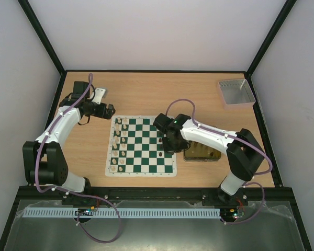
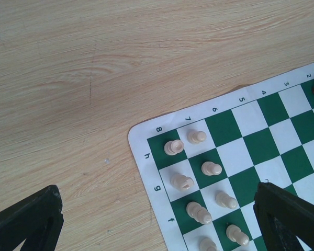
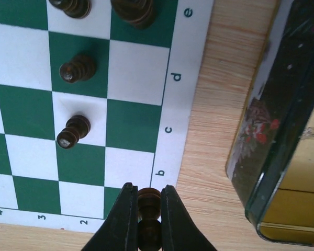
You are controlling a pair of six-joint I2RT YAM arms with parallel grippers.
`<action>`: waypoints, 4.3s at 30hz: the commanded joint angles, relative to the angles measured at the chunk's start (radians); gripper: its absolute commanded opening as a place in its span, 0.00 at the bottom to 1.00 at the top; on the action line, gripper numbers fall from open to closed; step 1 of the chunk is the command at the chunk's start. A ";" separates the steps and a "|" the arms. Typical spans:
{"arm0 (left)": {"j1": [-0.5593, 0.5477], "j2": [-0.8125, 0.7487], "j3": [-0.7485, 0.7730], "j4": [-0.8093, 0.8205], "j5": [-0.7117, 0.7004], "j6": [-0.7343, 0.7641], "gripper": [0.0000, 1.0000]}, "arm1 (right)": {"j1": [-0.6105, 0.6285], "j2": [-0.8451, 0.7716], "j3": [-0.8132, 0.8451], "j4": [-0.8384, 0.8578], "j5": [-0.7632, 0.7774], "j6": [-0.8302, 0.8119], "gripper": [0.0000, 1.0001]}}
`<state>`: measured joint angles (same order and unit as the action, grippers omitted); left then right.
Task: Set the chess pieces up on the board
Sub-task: Place the chess piece on the chessboard.
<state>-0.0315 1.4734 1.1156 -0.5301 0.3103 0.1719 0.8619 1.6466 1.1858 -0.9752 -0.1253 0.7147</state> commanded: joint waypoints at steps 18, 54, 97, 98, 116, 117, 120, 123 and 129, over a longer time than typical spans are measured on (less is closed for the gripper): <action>0.005 -0.040 -0.008 0.005 0.003 -0.001 0.99 | 0.096 0.139 0.067 0.065 -0.099 -0.060 0.02; 0.005 -0.055 -0.026 0.007 0.001 0.003 0.99 | 0.102 0.198 0.039 0.117 -0.106 -0.074 0.02; 0.005 -0.055 -0.041 0.007 0.023 0.017 0.99 | 0.103 0.225 0.038 0.131 -0.126 -0.074 0.23; 0.005 -0.054 -0.042 0.007 0.023 0.017 0.99 | 0.102 0.224 0.038 0.132 -0.126 -0.075 0.24; 0.005 -0.034 0.003 -0.040 0.074 0.029 0.99 | 0.102 0.122 0.038 0.086 -0.121 -0.120 0.42; 0.005 -0.036 0.004 -0.044 0.074 0.031 0.99 | 0.102 0.109 0.036 0.078 -0.114 -0.120 0.42; 0.005 -0.040 0.021 -0.067 0.049 0.041 0.99 | 0.099 0.047 0.019 0.053 -0.062 -0.114 0.41; 0.006 -0.029 0.070 -0.132 0.011 0.080 0.99 | 0.075 -0.036 -0.013 0.017 -0.020 -0.099 0.41; 0.039 -0.029 0.182 -0.283 -0.148 0.186 0.99 | -0.044 -0.247 -0.105 -0.011 0.018 -0.053 0.41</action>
<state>-0.0265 1.4521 1.2224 -0.6792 0.2699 0.2737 0.8955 1.5154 1.1400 -0.9154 -0.1741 0.6186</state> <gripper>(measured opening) 0.991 0.410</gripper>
